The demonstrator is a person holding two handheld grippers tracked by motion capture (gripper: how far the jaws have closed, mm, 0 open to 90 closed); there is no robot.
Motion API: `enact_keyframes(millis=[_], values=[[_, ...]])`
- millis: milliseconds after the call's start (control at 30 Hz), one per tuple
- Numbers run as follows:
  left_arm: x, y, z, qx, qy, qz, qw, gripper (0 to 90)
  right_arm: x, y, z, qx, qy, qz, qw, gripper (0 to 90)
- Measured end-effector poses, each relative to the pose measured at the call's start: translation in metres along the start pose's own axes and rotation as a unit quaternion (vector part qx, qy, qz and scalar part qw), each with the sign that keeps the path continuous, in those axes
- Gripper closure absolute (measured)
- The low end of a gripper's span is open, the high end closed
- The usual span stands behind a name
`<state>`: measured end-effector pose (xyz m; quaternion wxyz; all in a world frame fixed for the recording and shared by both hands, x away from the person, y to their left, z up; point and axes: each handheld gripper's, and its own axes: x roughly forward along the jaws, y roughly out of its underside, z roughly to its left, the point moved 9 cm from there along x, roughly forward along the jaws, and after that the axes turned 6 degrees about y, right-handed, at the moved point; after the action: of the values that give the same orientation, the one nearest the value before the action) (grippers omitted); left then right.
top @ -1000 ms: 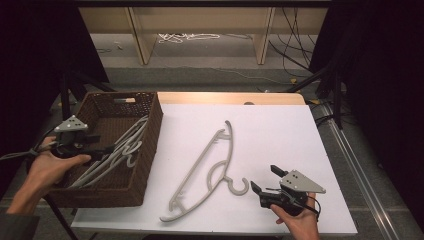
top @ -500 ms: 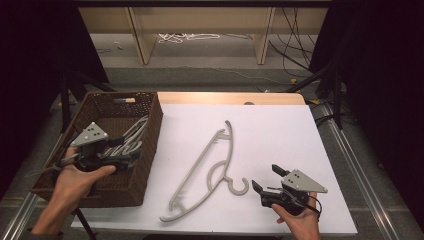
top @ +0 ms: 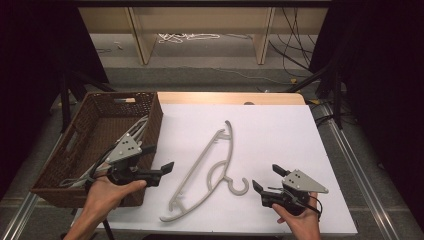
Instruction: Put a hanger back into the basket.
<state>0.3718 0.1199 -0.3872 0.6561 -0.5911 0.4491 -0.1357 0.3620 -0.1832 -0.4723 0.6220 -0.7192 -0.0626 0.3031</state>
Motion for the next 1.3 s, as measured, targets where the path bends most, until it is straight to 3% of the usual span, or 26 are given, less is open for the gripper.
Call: enact_keyframes(millis=[200, 333, 400, 800, 1100, 1300], values=[[0.014, 0.005, -0.006, 0.0, 0.004, -0.007, 1.0, 18.8, 0.0, 0.0, 0.0, -0.001, 0.001, -0.002, 1.0, 18.1], [0.024, 0.011, -0.009, -0.016, 0.006, -0.018, 0.9997, 17.1, -0.001, 0.0, -0.001, -0.002, 0.0, 0.001, 1.0, 18.1], [0.029, 0.016, -0.012, -0.005, 0.013, -0.011, 0.9998, 16.8, -0.001, 0.0, -0.001, -0.002, 0.0, 0.002, 1.0, 18.1], [0.055, 0.037, -0.028, -0.008, 0.018, -0.006, 0.9998, 16.7, -0.001, -0.001, -0.003, 0.001, -0.002, -0.001, 1.0, 18.1], [0.064, 0.045, -0.033, -0.006, 0.016, -0.014, 0.9998, 16.7, -0.001, -0.001, -0.003, 0.005, -0.006, -0.002, 1.0, 18.0], [0.07, 0.053, -0.04, -0.001, 0.025, -0.002, 0.9997, 16.7, -0.002, 0.0, -0.002, 0.002, -0.005, 0.001, 1.0, 18.0]])
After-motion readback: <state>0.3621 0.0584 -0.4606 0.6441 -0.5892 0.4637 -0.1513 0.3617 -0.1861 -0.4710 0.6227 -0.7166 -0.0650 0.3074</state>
